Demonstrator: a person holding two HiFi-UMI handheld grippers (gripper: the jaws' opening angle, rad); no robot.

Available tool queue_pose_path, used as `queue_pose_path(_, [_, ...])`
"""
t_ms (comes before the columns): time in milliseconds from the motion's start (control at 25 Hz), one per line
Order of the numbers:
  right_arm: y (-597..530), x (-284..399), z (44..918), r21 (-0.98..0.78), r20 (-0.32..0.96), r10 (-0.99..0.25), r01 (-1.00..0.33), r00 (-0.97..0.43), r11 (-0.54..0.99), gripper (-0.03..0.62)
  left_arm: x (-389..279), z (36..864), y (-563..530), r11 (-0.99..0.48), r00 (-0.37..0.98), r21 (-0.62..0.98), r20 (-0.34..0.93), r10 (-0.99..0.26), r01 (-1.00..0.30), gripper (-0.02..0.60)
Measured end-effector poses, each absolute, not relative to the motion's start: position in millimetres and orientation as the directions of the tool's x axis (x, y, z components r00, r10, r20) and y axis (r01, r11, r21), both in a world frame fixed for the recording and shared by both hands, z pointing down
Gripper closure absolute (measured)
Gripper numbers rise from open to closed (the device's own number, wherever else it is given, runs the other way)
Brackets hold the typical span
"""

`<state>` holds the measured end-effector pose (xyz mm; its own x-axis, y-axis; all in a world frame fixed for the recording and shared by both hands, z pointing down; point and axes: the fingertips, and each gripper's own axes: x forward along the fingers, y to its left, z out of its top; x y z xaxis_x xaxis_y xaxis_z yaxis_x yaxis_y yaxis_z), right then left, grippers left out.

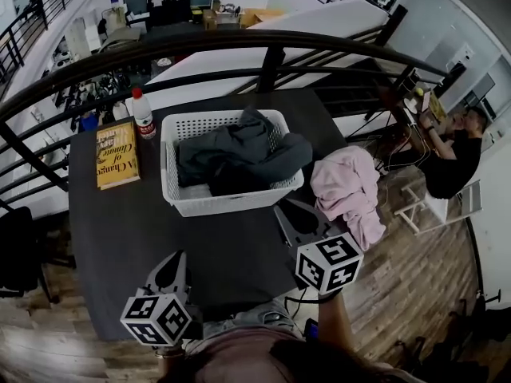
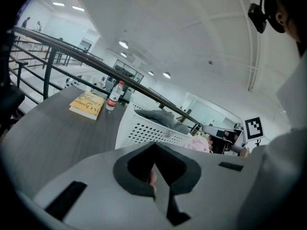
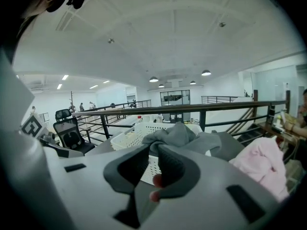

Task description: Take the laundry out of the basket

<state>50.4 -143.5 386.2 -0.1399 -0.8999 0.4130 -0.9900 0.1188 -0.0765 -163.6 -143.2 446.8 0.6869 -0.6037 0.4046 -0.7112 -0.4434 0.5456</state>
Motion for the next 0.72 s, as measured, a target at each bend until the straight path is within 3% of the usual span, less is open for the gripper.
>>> queue_pose_path(720, [-235, 71, 384, 0.006, 0.505, -0.821, -0.95, -0.266, 0.312, 0.347, -148, 466, -180, -0.29, 0.606, 0.593, 0.444, -0.66, -0.751, 0.592])
